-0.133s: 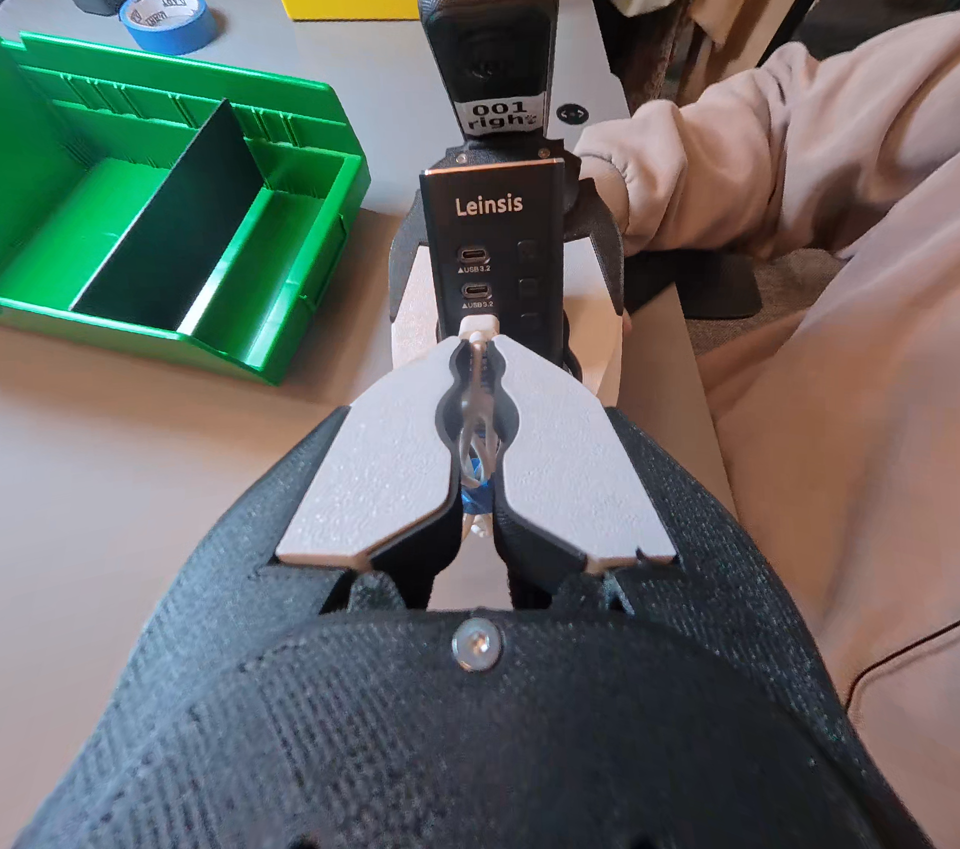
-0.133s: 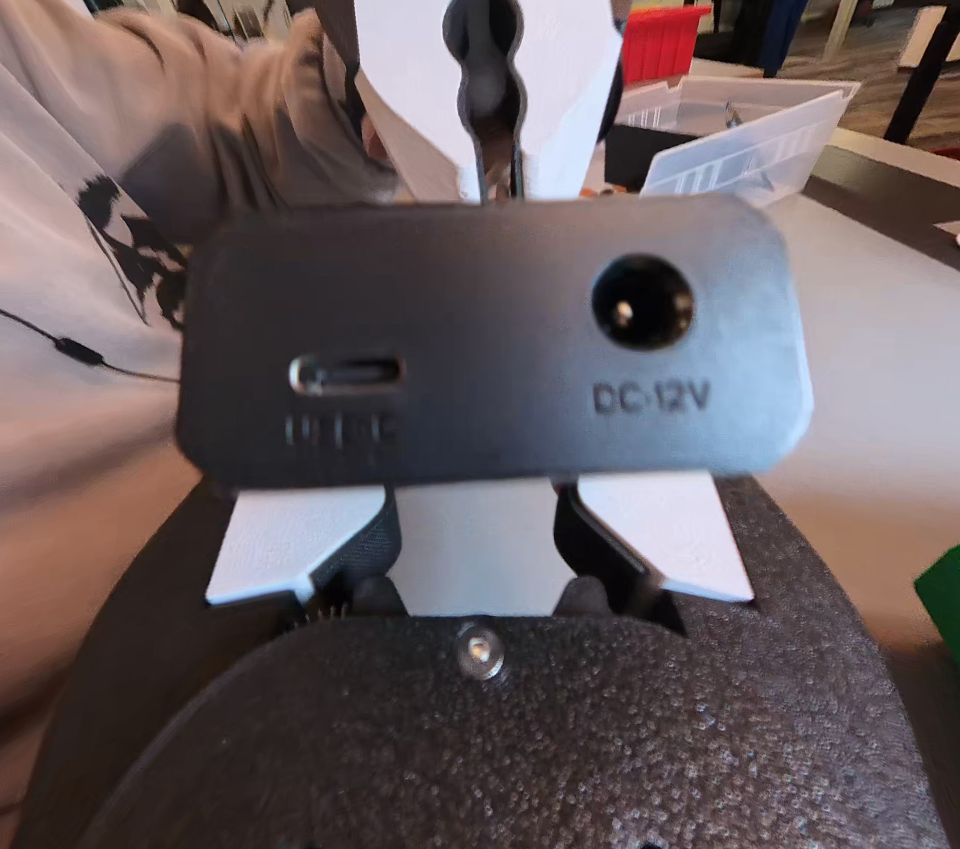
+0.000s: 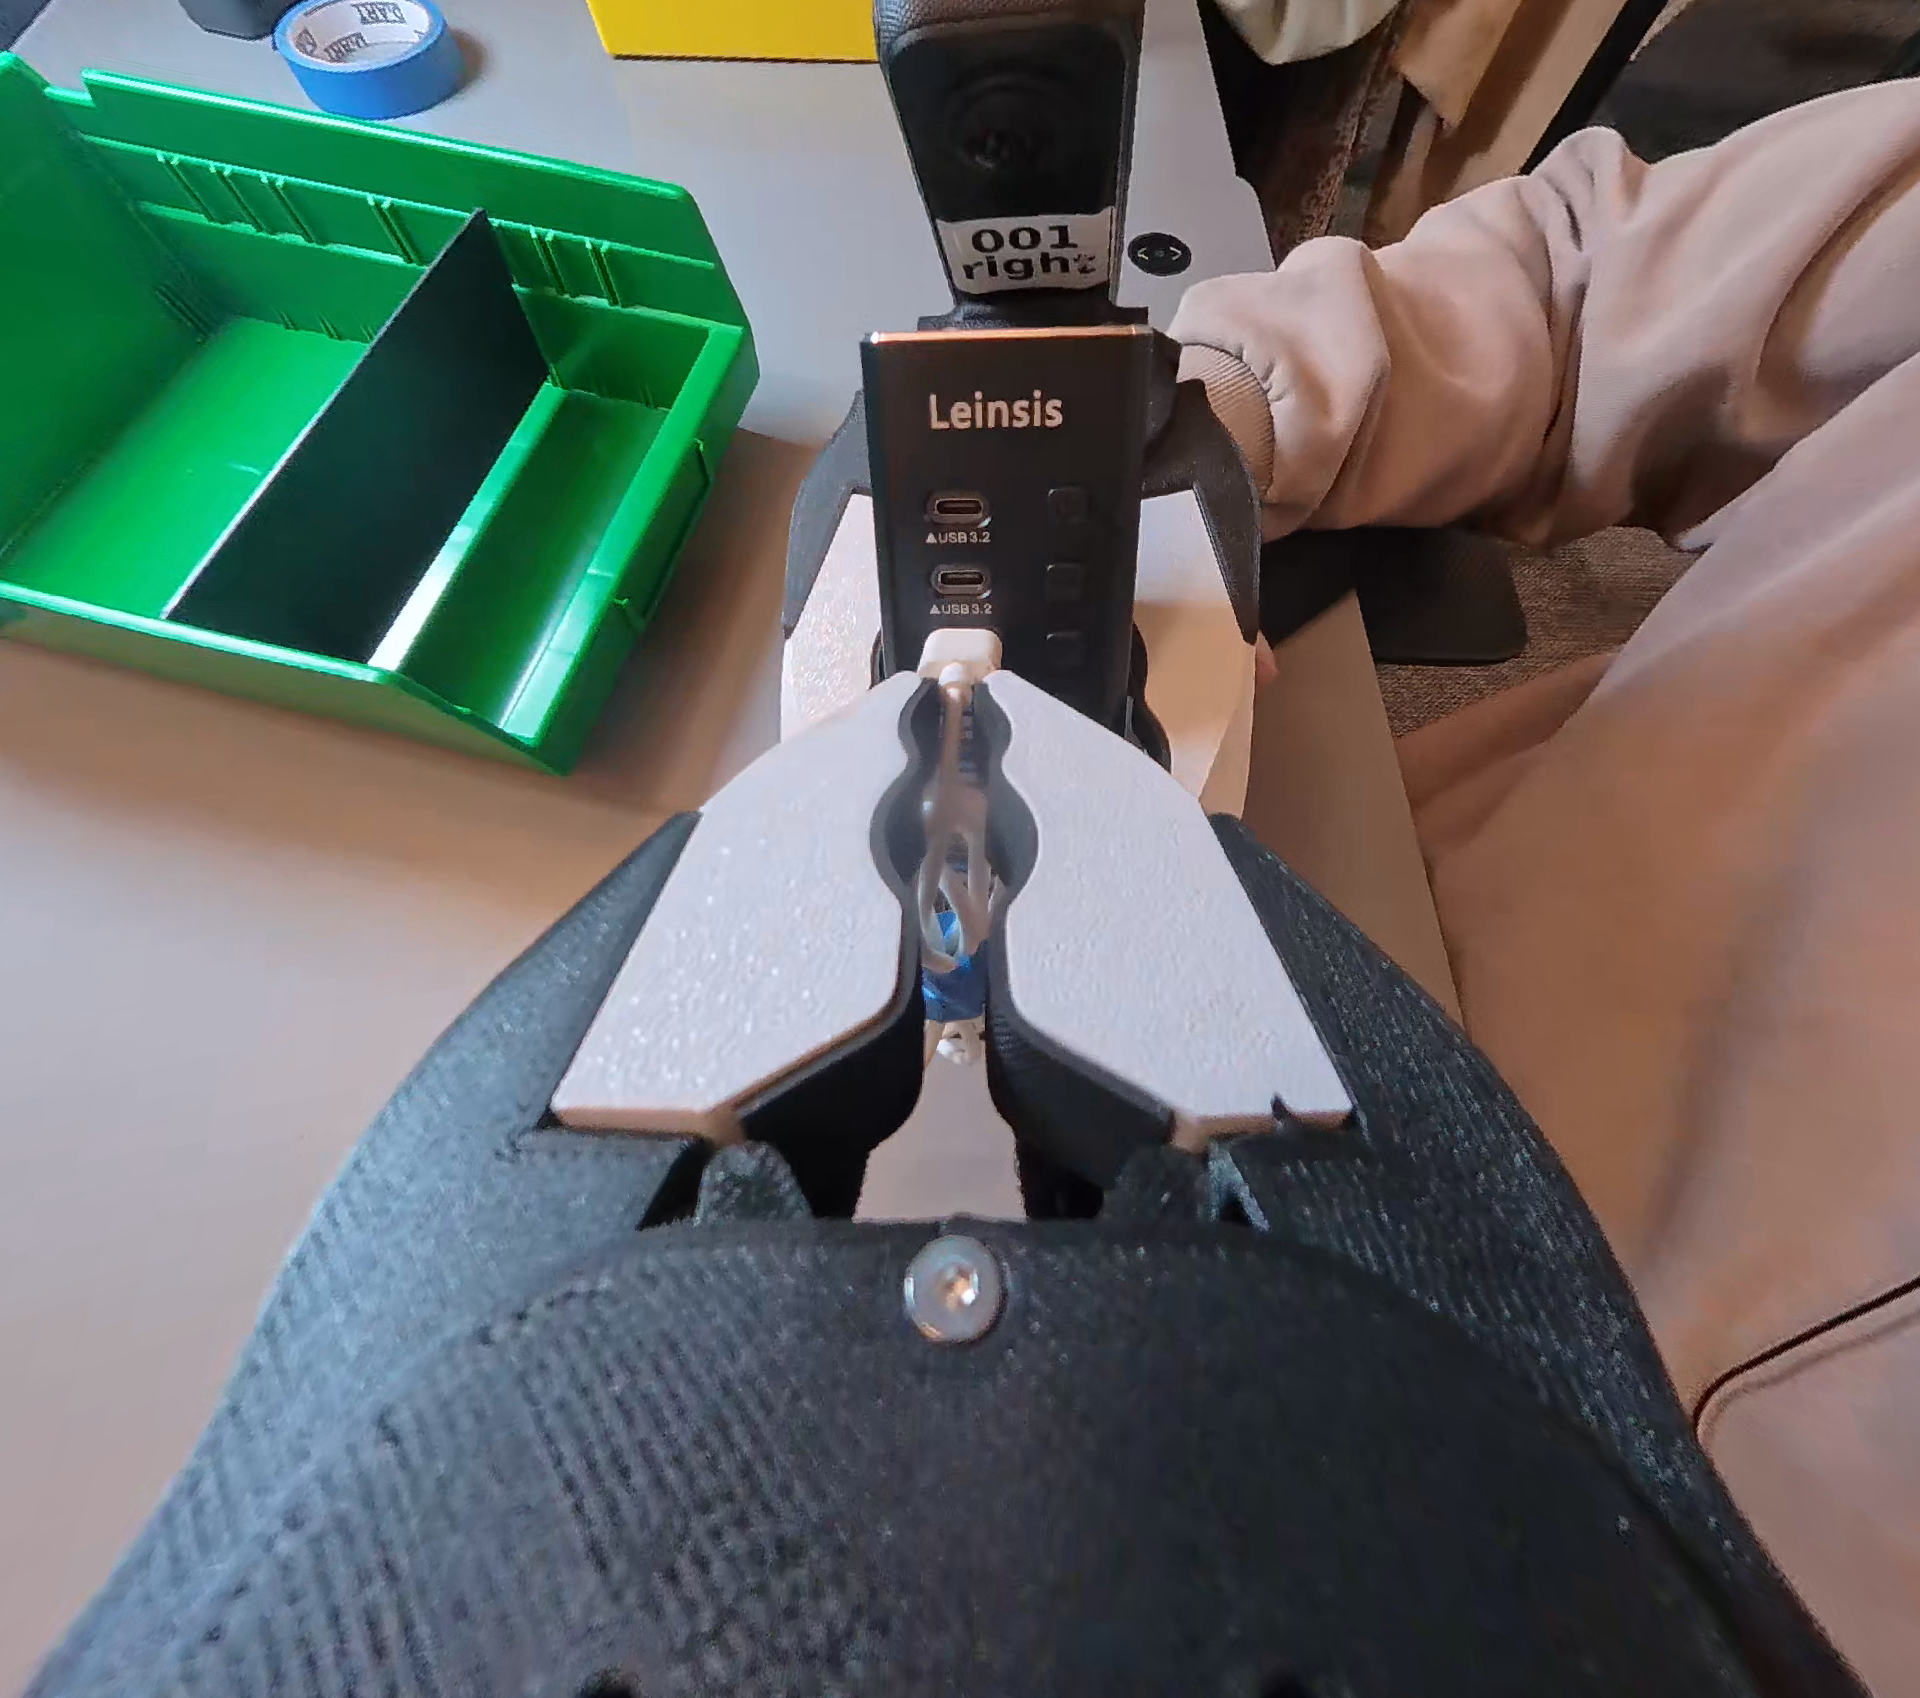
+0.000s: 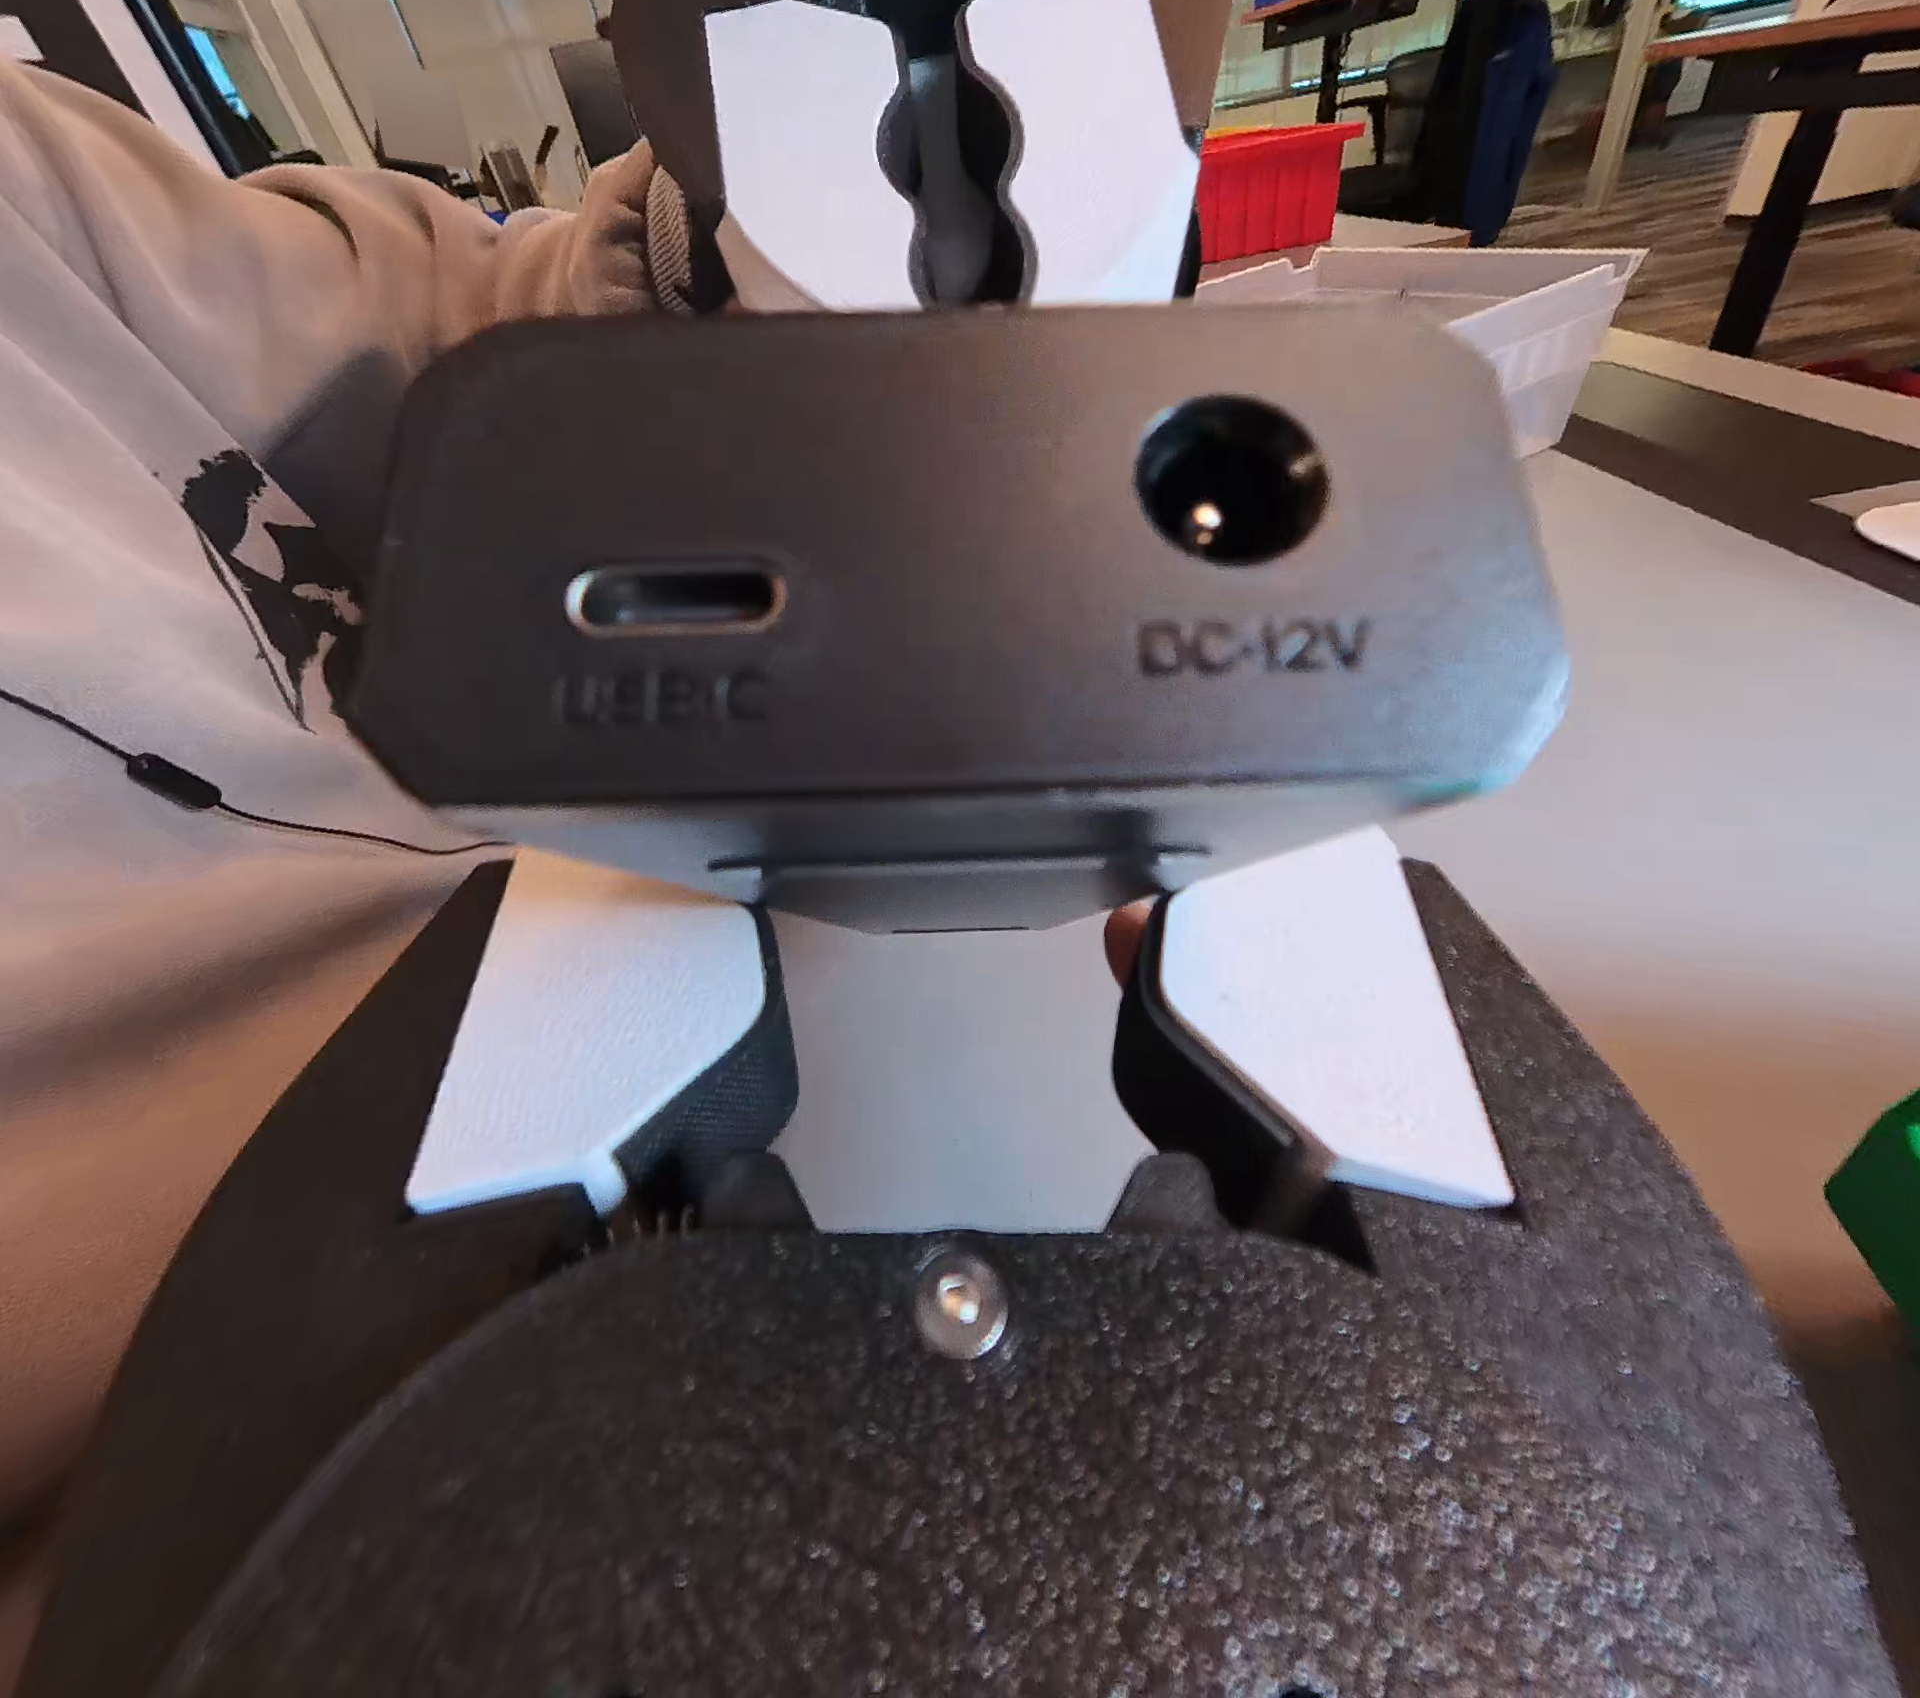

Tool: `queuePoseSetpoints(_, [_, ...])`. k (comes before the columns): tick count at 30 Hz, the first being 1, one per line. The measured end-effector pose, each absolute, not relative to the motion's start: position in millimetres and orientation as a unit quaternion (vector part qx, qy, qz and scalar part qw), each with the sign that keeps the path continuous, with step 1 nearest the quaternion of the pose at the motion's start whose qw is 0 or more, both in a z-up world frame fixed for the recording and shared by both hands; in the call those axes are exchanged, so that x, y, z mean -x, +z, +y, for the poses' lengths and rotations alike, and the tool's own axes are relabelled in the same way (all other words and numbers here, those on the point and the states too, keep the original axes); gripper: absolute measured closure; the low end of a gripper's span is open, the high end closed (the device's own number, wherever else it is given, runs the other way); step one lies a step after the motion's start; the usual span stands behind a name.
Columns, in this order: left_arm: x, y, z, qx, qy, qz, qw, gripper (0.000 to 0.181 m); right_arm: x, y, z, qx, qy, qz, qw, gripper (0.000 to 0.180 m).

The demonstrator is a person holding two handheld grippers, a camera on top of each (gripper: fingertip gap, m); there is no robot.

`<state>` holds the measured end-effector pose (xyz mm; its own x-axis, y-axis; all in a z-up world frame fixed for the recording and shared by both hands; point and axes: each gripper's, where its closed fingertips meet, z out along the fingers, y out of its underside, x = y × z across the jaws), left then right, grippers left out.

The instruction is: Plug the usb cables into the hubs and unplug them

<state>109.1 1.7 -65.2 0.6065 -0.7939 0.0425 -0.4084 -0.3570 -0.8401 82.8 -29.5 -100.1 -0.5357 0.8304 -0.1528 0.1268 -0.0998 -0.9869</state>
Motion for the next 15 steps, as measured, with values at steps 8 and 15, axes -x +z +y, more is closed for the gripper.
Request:
queuePoseSetpoints(8, [-109.2,-59.0,1.7,0.792,-0.228,0.37,0.429,0.174,-82.2,-91.5,-29.4,0.397,0.65,-0.582,0.285,0.108])
queuePoseSetpoints(15, [-86.2,-36.7,-11.0,0.771,-0.216,0.375,0.467,0.161,-87.2,-77.9,-30.2,0.384,0.683,-0.562,0.266,0.108])
